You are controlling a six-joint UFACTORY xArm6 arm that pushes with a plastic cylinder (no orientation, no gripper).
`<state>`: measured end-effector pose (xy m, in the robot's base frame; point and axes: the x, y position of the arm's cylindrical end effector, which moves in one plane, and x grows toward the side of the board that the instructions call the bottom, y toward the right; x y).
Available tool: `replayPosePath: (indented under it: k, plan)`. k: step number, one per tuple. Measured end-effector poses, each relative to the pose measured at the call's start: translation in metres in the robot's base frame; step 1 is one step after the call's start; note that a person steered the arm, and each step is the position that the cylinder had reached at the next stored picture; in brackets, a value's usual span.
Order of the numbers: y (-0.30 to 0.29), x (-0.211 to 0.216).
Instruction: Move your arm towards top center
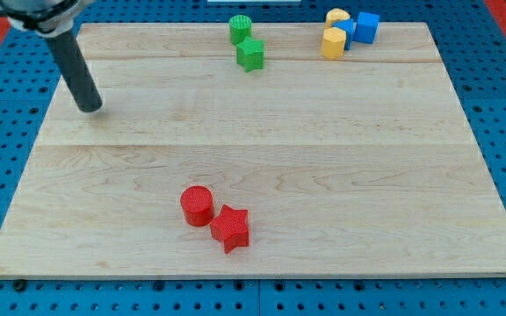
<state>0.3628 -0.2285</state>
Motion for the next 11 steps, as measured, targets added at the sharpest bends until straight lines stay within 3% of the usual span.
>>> replayPosePath:
  k: [1,5,6,7,8,10,11]
  plan:
    - [0.0,-0.034]
    - [-0.011,-0.102]
    - [0.003,-0.138]
    - [0.056,-0.171]
    - [0.061,-0.172]
    - [0.186,-0.171]
    - [0.2,-0.171]
